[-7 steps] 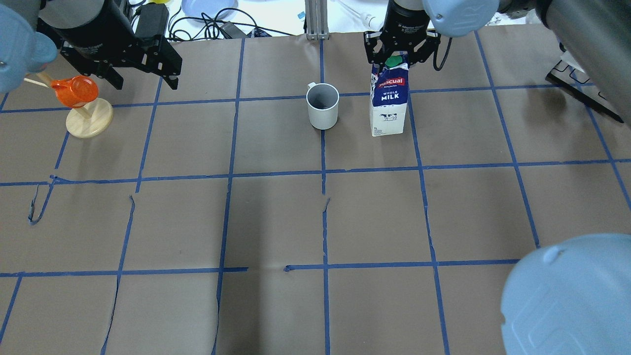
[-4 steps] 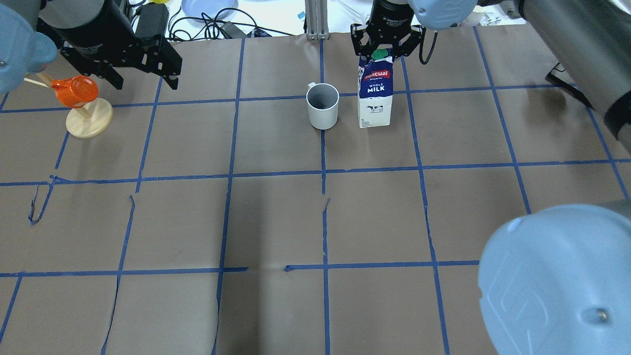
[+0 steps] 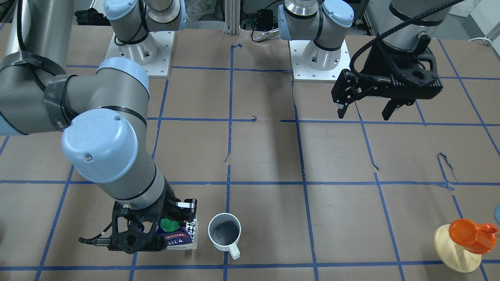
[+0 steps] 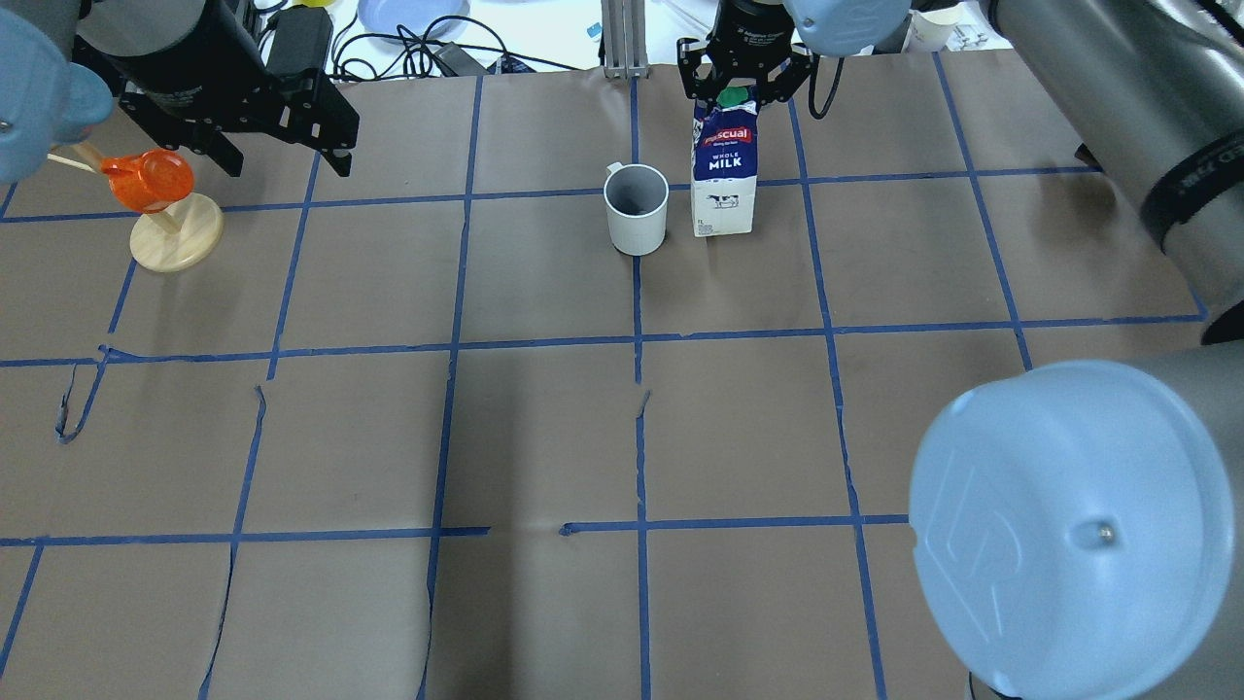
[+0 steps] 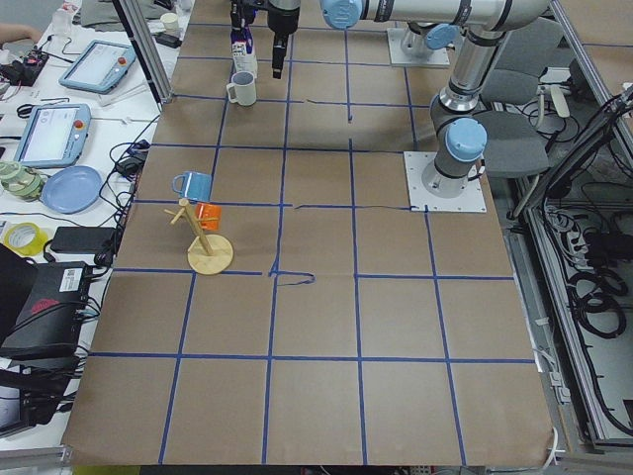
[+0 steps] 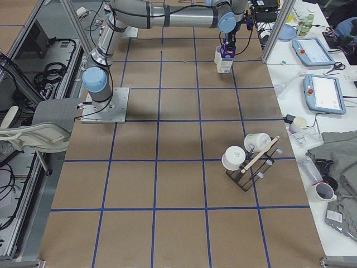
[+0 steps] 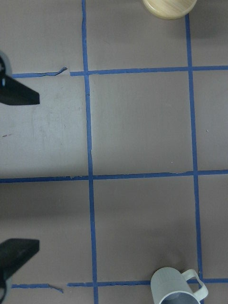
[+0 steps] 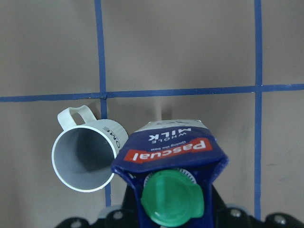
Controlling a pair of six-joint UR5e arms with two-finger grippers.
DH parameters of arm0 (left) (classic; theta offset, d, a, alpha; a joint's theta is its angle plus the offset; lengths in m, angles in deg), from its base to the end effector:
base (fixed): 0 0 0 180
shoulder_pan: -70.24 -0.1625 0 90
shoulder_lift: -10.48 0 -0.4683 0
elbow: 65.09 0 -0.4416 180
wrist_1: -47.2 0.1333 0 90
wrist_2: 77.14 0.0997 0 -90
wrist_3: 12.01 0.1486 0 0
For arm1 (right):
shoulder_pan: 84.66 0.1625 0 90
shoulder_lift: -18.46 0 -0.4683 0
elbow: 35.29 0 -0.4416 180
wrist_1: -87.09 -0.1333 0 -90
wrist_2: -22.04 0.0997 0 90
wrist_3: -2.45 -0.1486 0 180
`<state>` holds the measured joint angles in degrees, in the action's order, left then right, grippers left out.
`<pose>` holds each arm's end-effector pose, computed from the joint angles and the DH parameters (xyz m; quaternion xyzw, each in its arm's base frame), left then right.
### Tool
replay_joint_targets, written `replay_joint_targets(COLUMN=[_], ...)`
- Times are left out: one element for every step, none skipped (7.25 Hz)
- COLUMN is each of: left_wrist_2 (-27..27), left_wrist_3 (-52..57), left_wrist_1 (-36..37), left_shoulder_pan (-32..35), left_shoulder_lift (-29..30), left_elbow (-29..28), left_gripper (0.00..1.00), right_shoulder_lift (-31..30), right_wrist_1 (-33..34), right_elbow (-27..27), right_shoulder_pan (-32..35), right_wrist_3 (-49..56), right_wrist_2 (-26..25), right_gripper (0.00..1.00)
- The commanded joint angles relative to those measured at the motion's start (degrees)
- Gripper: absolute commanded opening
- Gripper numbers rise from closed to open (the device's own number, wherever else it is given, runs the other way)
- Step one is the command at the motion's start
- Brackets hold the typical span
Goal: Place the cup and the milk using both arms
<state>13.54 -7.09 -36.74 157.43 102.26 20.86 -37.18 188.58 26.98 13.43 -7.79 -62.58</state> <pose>-0.1031 -0.5817 0.5155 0.0179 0.9972 -0.0721 0.0108 0.2604 -0.7860 0.3591 0.0167 0.9979 -0.0343 0.0530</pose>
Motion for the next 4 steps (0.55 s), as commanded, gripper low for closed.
replay_joint_targets(left_wrist_2=[0.0,0.0,0.0,0.0], left_wrist_3=[0.0,0.0,-0.1,0.0], left_wrist_1=[0.0,-0.1,0.0,0.0], left_shoulder_pan=[0.0,0.0,0.0,0.0], left_shoulder_lift=[0.2,0.2,0.1,0.1], left_elbow=[0.0,0.0,0.0,0.0], left_gripper=[1.0,1.0,1.0,1.0], right_shoulder_lift=[0.9,0.9,0.9,0.9], right_wrist_1=[0.6,0.6,0.5,0.7], right_elbow=[0.2,0.8,0.9,2.0], right_shoulder_pan=[0.3,0.4,0.4,0.4], right_wrist_3=[-0.6,-0.7,-0.7,-0.7], right_wrist_2=[1.3,1.2,1.2,1.1], right_gripper=[0.54,0.55,0.65,0.94])
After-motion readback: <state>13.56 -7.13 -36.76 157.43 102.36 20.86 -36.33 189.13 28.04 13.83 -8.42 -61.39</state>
